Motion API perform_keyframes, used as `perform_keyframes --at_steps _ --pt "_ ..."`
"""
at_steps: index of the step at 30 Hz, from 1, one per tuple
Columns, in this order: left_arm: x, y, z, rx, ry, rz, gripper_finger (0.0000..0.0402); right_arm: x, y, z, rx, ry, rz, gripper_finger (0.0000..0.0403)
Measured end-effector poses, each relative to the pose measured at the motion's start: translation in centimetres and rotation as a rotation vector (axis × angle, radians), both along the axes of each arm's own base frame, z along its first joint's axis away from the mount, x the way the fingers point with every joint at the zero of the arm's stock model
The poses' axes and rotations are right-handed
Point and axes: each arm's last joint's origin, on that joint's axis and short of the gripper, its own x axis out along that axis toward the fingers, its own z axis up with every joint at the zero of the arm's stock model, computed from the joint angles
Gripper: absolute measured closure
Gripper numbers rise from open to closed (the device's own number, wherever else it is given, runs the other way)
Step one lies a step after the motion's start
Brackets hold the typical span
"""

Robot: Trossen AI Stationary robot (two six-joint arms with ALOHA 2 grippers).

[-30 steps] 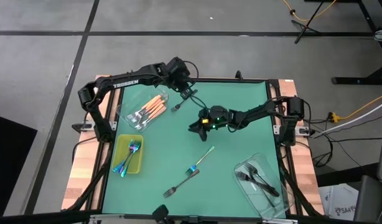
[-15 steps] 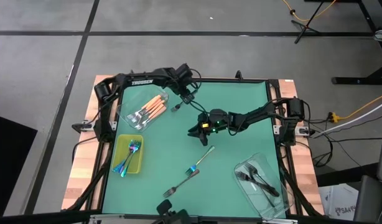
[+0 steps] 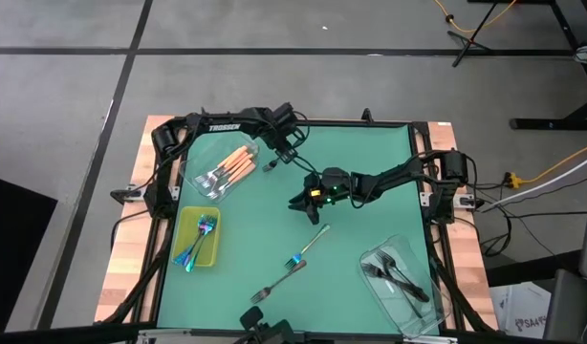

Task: Sort silverware by color (type)
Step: Put the black fork in the bottom transparent bin

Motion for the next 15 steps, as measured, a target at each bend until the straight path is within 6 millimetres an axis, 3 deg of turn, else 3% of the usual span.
perform_keyframes --at_steps 6,15 --pt "0.1 0.1 -0.5 0.004 0.012 -0.003 0.0293 0.0 0.0 0.0 0.0 0.0 0.0 0.0303" --pt "0.5 0.2 -3.8 -0.036 0.086 -0.034 0.0293 0.0 0.0 0.0 0.0 0.005 -0.001 0.0303"
